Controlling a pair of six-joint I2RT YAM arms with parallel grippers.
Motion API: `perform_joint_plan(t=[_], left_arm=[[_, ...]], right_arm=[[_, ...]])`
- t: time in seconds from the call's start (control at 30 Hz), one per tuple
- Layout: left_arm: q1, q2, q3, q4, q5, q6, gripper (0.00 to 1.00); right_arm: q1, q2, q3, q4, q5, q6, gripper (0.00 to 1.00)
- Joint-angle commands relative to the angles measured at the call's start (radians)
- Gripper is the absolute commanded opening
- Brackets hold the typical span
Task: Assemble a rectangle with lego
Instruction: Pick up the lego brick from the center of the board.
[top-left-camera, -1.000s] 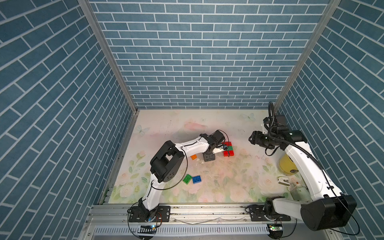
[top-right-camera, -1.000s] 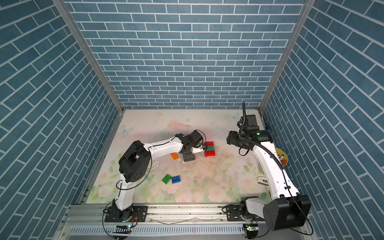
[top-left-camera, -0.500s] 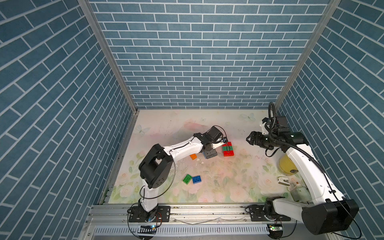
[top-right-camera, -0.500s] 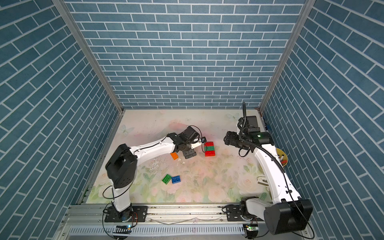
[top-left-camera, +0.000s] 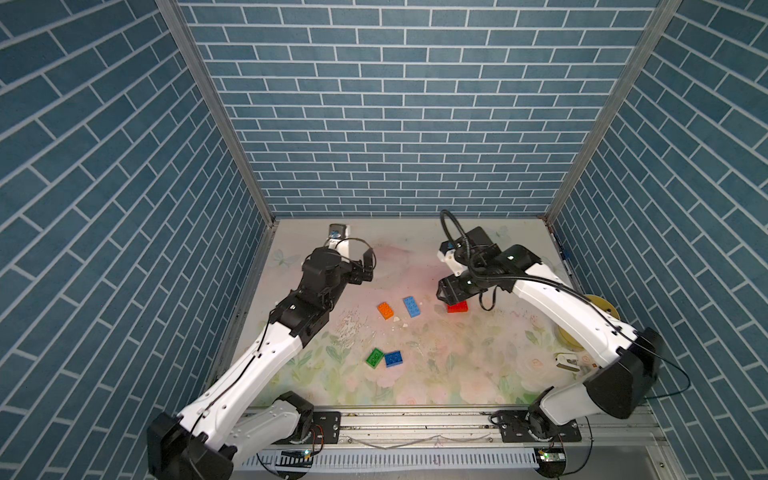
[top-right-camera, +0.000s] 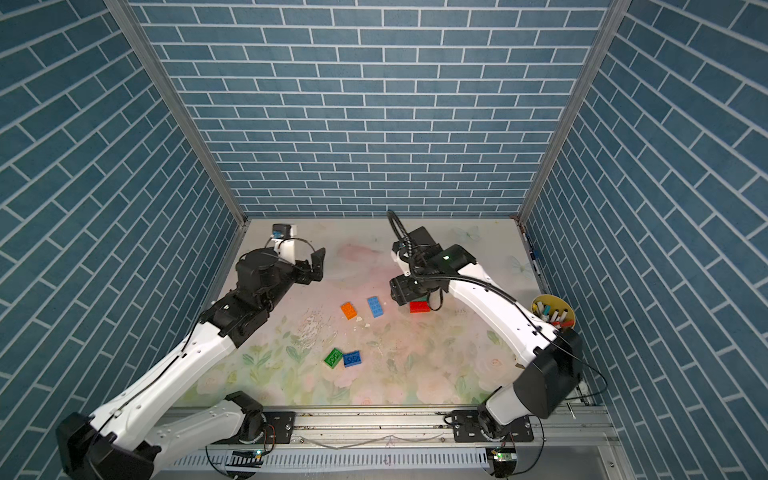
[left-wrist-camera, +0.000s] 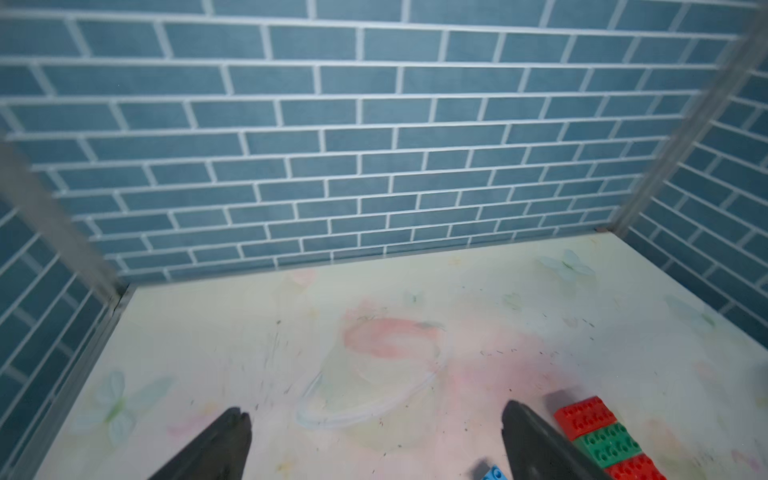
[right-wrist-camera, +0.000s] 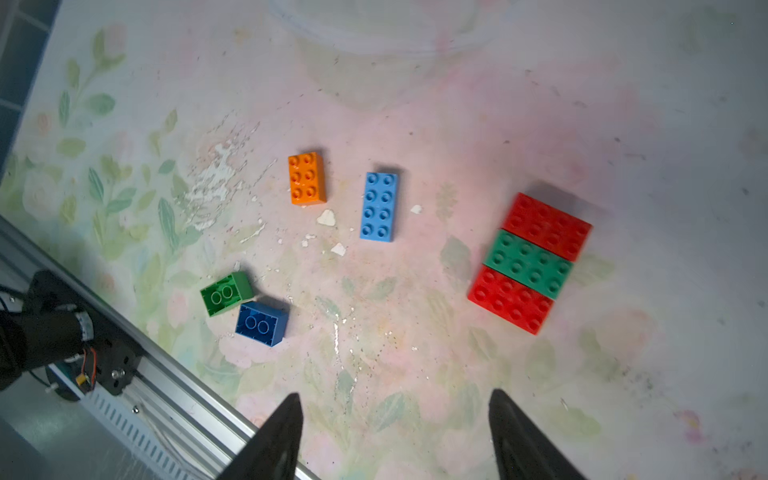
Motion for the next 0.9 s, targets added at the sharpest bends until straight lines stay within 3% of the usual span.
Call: perform_joint_plan(t=[0.0, 0.2, 0.37, 0.63, 0.87], left_arm=[[0.059, -0.039, -0.071, -0.101, -0.03, -0.232, 1.0], [0.173, -0.138, -0.192, -0.2, -0.136, -0.34, 1.0], [0.183, -0.191, -0.254, -0.171, -0.181, -0.343, 1.0], [0.183, -0.211, -0.279, -0.193, -0.299, -0.354, 1.0], [0.183, -0.224, -0.307, -0.18, -0.317, -0.347, 1.0]], right_arm=[[0.075, 0.162, 0.142, -0.098, 0.04, -0.112, 0.66], [0.163, 0.446, 0.349, -0.144, 0.048, -0.131, 0.61], [0.184, 0.641, 0.52, -0.177, 0.048, -0.147, 0.62], [0.185, 0.794, 0.648, -0.129, 0.059, -0.085, 0.63], [0.189, 0.888, 0.736, -0.134, 0.059, -0.042, 0.61]])
